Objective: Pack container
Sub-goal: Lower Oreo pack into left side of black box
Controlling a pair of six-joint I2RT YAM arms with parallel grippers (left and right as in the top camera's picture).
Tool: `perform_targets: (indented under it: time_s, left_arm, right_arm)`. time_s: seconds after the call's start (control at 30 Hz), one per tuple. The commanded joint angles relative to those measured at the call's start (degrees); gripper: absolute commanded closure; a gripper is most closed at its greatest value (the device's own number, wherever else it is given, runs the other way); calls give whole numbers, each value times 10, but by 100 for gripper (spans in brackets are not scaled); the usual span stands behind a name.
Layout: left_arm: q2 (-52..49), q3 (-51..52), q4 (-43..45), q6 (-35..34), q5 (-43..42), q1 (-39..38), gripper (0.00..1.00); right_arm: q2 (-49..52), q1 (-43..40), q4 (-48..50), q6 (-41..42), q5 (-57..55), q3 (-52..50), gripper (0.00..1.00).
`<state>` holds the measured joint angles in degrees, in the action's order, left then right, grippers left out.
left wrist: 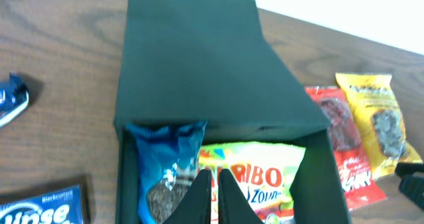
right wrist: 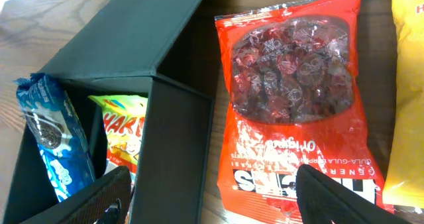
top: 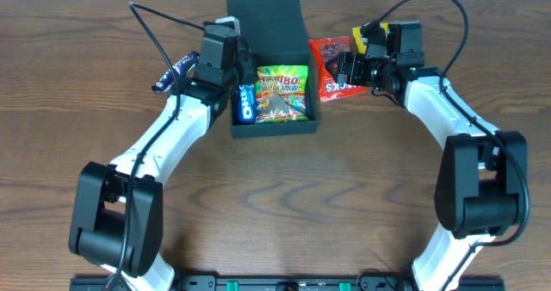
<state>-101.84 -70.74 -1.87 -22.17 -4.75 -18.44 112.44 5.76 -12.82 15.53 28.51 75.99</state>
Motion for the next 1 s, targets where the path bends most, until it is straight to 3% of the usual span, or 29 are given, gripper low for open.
perform_targets:
  time_s: [0.0,0.57,0.97]
  left_arm:
    - [-2,-6,23,14,39,1,94]
    - [-100,-6,53,14,53,1,94]
    - [-103,-6,23,14,52,0,94]
  right_arm:
    - [-16,3,-1,1,4,1,21]
    - [-16,3,-9,1,4,1,20]
    - [-16,3,-9,1,4,1,20]
